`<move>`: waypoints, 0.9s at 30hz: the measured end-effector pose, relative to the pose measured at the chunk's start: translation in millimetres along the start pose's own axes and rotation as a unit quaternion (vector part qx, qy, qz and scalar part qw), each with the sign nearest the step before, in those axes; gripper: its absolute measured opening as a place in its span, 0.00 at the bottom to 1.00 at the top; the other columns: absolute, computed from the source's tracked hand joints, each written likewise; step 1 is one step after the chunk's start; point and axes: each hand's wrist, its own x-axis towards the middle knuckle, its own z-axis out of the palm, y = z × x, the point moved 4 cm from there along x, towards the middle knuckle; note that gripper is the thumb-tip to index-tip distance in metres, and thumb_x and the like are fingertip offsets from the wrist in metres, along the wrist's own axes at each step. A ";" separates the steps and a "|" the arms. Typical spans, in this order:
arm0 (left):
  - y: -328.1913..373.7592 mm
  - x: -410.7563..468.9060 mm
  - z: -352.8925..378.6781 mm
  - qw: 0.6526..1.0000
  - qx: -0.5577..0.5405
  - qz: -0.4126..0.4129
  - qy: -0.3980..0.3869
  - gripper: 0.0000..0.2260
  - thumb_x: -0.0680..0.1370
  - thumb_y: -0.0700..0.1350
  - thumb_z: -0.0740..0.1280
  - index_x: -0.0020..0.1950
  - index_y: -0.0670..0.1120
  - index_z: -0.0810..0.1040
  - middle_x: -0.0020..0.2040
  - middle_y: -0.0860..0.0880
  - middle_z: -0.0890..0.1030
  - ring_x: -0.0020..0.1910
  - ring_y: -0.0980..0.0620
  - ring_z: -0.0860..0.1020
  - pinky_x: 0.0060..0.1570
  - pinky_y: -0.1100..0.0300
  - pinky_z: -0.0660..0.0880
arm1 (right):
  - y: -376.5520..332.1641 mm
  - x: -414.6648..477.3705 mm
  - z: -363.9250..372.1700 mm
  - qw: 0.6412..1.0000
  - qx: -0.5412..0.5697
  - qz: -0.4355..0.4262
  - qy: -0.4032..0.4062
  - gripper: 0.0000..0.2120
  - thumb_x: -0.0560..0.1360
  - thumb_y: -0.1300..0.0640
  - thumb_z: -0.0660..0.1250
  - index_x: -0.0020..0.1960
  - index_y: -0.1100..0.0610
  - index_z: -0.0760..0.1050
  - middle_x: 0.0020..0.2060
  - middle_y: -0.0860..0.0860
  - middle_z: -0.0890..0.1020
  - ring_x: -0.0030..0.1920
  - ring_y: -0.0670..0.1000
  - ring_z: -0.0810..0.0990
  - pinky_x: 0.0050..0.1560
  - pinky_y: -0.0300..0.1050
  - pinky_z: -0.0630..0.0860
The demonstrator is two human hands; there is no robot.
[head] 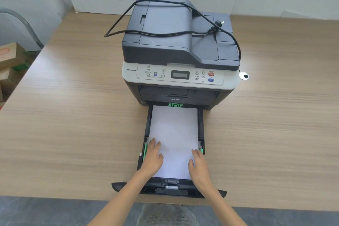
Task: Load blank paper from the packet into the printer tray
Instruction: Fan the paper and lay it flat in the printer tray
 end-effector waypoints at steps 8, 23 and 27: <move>11.2 -3.2 -29.9 0.997 0.007 0.080 -0.010 0.23 0.80 0.35 0.57 0.75 0.43 0.60 0.79 0.45 0.47 0.78 0.49 0.46 0.74 0.58 0.47 | -4.1 -7.2 -36.3 0.994 0.054 -0.035 0.085 0.16 0.78 0.69 0.55 0.63 0.62 0.73 0.62 0.56 0.78 0.63 0.53 0.74 0.64 0.41 0.67; -61.5 -33.5 -69.8 0.987 0.092 -0.101 -0.081 0.22 0.77 0.53 0.63 0.69 0.46 0.69 0.63 0.46 0.78 0.52 0.50 0.78 0.50 0.58 0.77 | 45.4 -13.7 -49.4 0.977 0.037 0.164 -0.128 0.21 0.78 0.49 0.61 0.69 0.52 0.68 0.60 0.55 0.78 0.44 0.50 0.80 0.32 0.38 0.75; -60.8 -32.5 -57.4 0.990 0.066 -0.098 -0.072 0.17 0.77 0.48 0.65 0.64 0.45 0.72 0.54 0.47 0.80 0.42 0.53 0.77 0.34 0.66 0.74 | 52.7 -12.4 -38.8 0.987 0.005 0.129 -0.096 0.19 0.76 0.56 0.65 0.65 0.49 0.67 0.47 0.53 0.82 0.38 0.51 0.81 0.34 0.44 0.80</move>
